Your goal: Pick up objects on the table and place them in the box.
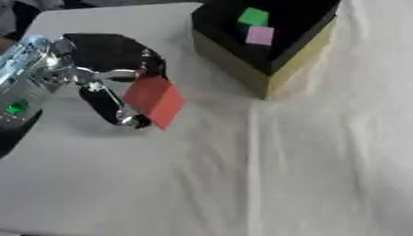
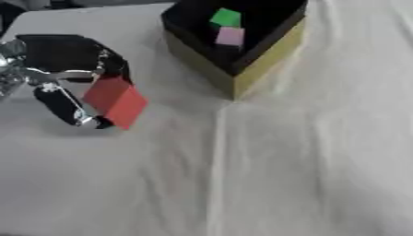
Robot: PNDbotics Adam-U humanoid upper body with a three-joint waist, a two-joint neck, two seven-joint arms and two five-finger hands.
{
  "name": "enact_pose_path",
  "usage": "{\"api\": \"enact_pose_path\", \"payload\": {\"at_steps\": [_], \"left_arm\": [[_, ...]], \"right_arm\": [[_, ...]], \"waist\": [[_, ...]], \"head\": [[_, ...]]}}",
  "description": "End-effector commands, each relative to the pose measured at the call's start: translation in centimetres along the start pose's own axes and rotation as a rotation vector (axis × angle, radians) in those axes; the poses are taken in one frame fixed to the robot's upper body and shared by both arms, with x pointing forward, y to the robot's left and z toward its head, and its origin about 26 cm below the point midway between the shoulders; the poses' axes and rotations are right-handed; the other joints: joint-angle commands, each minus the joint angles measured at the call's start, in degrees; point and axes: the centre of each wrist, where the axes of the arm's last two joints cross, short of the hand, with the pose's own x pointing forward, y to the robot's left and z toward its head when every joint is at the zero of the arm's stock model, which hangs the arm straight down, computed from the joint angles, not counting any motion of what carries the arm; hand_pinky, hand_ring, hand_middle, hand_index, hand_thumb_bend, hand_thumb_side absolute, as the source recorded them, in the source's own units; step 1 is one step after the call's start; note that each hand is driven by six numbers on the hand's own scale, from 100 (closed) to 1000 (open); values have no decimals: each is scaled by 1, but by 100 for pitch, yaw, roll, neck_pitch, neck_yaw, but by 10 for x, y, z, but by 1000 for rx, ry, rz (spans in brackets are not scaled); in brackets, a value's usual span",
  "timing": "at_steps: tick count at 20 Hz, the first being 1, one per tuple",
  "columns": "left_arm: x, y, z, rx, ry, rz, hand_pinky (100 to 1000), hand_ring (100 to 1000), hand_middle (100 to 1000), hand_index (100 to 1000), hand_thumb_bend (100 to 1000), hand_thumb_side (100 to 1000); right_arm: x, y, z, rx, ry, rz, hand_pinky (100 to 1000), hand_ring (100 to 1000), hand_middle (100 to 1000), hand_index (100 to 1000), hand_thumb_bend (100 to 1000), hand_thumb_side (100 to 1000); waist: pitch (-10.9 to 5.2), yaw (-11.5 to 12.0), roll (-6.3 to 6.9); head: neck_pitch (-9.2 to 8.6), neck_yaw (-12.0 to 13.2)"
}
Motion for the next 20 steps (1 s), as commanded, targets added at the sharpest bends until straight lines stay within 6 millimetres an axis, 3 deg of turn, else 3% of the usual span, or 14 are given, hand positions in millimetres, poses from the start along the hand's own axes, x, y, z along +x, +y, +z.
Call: {"api": "enact_pose_path", "payload": {"at_steps": [1,7,12,20], "left_arm": [[-4,28,9,59,20,-40,719,718,662,734,191,359],[-10,69,-11,174,-15,-26,700,682,631,704,100,340],[-22,93,-36,270,-18,29,683,659,617,686,100,309],[-46,104,-83,356,96,88,679,649,614,677,100,307]], "right_arm": [[3,-8,-2,-15,-16,24,851,832,776,851,100,569],[3,-7,-2,-12,-16,22,851,832,776,851,100,570],[4,-6,-4,-9,-22,16,851,830,776,851,100,572],[12,-5,-11,-10,-63,-4,850,829,775,851,100,568]], "waist": [[-169,17,-2],[-187,32,8],[-176,7,-4],[-131,-284,15]], "head": [[0,-2],[15,29],[-43,-24],[-187,197]]}}
